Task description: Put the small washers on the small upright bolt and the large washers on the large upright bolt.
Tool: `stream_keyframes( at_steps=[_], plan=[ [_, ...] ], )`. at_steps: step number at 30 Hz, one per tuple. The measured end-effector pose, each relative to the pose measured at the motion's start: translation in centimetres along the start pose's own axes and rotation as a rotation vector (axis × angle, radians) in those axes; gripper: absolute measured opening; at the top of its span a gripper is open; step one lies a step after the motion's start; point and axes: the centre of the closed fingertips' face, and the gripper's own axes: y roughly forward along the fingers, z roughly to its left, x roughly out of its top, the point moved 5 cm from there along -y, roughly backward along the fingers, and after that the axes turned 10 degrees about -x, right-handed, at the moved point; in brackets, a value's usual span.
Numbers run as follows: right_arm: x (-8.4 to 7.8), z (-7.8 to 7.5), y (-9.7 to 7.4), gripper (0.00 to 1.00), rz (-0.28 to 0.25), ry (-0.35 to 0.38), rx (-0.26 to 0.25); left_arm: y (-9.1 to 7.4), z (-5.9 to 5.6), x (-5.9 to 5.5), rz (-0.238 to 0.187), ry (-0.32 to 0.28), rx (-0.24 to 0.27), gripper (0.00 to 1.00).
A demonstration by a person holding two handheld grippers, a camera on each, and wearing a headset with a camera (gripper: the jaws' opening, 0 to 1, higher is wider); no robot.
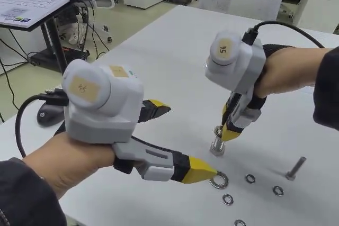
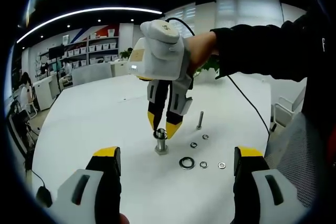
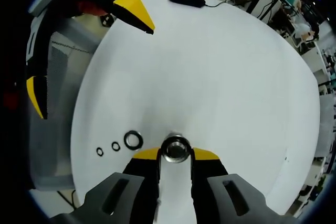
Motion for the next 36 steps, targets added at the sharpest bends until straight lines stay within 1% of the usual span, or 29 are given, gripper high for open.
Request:
stream_keyframes(
  at_steps=[6,8,14,22,24,28,36],
  plan=[
    [0.0,0.3,0.4,0.21,-0.002,0.007,0.002,0.0,0.0,0.0,0.003,0.001,-0.001,0.89],
    [0.0,0.2,0.9,0.21,0.002,0.006,0.003,0.0,0.0,0.0,0.003,0.001,-0.001,0.89],
    [-0.2,0.3,1.2,0.21,0.000,0.013,0.009,-0.1,0.0,0.0,0.003,0.001,-0.001,0.89],
    [-0.3,0.8,1.6,0.21,0.007,0.010,0.009,0.0,0.0,0.0,0.005,0.003,0.000,0.89],
    [-0.3,0.7,1.8,0.21,0.007,0.008,0.008,0.0,0.0,0.0,0.005,0.003,0.000,0.89],
    [-0.3,0.8,2.1,0.21,0.008,0.009,0.009,-0.1,0.0,0.0,0.005,0.004,0.001,0.89],
    [-0.4,0.9,3.0,0.21,0.008,0.013,0.010,0.0,0.0,-0.1,0.010,0.006,-0.003,0.89]
  ],
)
